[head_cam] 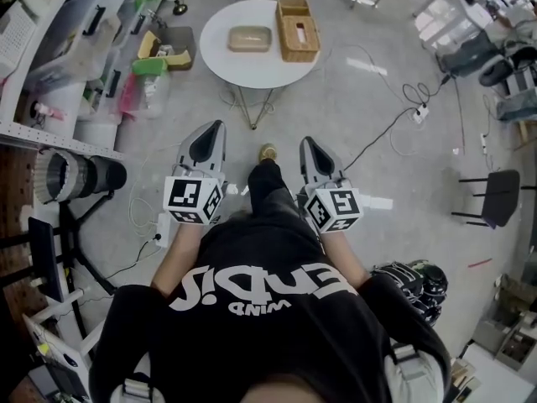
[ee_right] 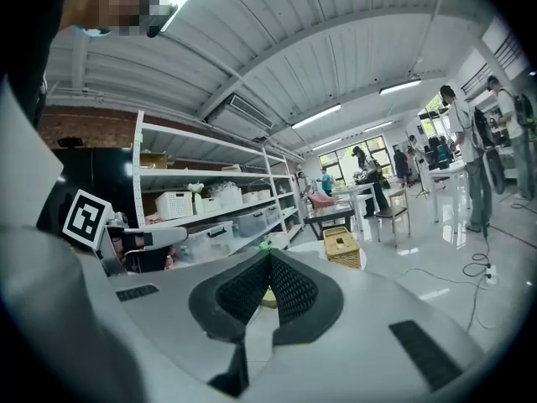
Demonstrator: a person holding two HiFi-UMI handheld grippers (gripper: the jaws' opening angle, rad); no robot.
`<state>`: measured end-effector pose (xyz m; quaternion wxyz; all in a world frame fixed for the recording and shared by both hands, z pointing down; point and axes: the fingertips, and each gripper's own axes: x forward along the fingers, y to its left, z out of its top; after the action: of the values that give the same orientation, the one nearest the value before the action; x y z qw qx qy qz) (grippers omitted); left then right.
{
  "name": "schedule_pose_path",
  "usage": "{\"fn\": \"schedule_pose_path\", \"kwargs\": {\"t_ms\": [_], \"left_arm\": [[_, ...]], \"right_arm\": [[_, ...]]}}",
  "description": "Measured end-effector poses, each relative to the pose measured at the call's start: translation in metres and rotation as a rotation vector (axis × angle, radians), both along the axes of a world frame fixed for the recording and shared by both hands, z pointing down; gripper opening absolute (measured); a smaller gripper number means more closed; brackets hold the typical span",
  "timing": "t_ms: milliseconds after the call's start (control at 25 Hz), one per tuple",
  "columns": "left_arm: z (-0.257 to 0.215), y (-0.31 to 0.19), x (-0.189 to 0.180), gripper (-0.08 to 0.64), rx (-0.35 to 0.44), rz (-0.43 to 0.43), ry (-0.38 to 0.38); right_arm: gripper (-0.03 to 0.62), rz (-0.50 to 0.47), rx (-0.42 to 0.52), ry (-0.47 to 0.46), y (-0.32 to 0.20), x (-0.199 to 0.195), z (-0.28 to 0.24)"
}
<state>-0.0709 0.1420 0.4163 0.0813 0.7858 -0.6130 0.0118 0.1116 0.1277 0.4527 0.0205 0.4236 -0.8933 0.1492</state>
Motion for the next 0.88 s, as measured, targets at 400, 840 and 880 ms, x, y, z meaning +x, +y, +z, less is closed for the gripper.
{"fn": "schedule_pose_path", "kwargs": {"t_ms": [400, 840, 880], "left_arm": [[-0.004, -0.088, -0.027, -0.002, -0.018, -0.014, 0.000], [-0.015, -0.191, -0.044, -0.002, -0.032, -0.054, -0.003], [-0.016, -0.201, -0.044, -0.002, -0.032, -0.059, -0.003]], "right_arm": [[-0.003, -0.029, -0.014, -0.004, -0.095, -0.033, -0.006], [-0.003, -0.054, -0.026, -0.014, -0.204, -0.044, -0.017], [-0.003, -0.057, -0.024, -0.016, -0.215, -0.044, -0.018]]}}
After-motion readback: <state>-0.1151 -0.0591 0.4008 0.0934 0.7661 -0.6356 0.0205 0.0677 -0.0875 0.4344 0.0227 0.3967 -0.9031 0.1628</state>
